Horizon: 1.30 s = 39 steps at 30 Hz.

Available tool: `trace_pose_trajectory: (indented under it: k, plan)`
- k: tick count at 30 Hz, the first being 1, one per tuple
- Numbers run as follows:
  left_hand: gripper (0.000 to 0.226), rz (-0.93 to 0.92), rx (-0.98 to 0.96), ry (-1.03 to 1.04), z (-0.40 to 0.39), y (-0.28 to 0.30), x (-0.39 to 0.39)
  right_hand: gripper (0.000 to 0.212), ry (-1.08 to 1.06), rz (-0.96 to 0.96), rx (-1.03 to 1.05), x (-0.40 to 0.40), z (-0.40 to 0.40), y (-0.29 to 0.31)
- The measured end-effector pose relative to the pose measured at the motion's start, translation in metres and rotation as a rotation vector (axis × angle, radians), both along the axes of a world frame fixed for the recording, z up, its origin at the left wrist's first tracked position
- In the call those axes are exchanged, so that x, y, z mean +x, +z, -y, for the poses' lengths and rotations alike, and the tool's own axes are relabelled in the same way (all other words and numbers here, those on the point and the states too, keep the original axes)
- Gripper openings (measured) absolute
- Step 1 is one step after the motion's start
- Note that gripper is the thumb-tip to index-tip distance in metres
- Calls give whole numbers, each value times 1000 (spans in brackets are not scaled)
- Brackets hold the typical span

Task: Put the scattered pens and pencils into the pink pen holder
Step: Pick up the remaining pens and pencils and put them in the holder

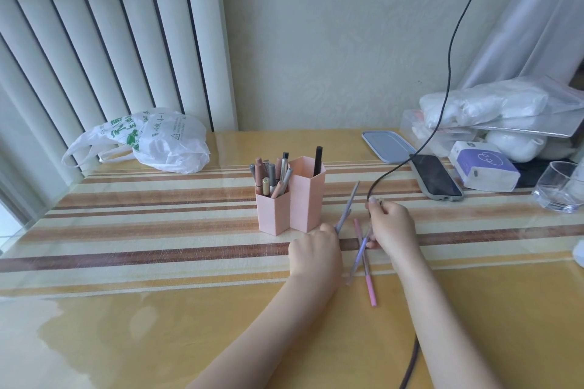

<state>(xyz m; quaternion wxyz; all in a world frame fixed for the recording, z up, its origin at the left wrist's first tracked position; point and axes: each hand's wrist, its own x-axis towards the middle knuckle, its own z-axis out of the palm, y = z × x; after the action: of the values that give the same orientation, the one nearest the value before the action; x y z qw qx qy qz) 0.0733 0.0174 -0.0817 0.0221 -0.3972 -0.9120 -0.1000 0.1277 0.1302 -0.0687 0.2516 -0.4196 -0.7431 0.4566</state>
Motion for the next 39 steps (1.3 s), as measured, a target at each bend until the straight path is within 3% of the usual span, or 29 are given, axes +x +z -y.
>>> trace_pose_trajectory:
  k: [7,13,21,26,33,37,39]
  plan:
    - [20,129,66,-34,-8,11,1,40,-8,114,-21,7,-10,-2]
    - [18,387,74,-42,-24,18,-9,39,68,43,-340,5,-10,0]
    - [35,286,-7,-76,-29,12,-2,39,78,-9,-295,8,-6,1]
    - [26,264,0,-7,-29,9,5,39,64,-76,-329,3,1,3]
    - [19,497,375,104,-19,15,6,38,130,-323,-421,6,11,18]
    - [21,478,622,38,-3,11,3,42,144,-194,-86,6,18,23]
    - [21,399,708,-22,11,8,-2,41,171,-314,-48,5,20,28]
